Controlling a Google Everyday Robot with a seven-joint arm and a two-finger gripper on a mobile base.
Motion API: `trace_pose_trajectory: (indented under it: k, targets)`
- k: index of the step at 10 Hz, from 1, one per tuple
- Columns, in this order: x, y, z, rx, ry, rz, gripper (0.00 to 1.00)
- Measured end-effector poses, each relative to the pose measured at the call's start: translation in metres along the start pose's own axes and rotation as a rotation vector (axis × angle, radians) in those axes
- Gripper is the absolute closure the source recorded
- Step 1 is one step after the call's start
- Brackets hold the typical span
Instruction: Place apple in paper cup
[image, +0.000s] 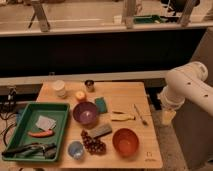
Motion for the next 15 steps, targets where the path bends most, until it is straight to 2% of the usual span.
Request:
trace_pose_trajectory:
  k: [1, 3, 4, 8, 11, 13, 15]
  targets:
    - [-0.005, -0.004, -0.002, 0.009, 0.004, -0.029, 0.20]
    - [-0.034, -0.013, -0.007, 0.019, -0.006, -0.090, 0.20]
    - [-0.041, -0.015, -0.008, 0.024, -0.006, -0.104, 0.20]
    - [-0.052, -0.027, -0.011, 0.047, -0.012, -0.165, 0.20]
    - [-0.088, -0.037, -0.014, 0.062, -0.024, -0.222, 0.20]
    - [-0.096, -0.046, -0.016, 0.074, -0.024, -0.251, 0.20]
    - [-0.121, -0.053, -0.017, 0.083, -0.047, -0.287, 0.20]
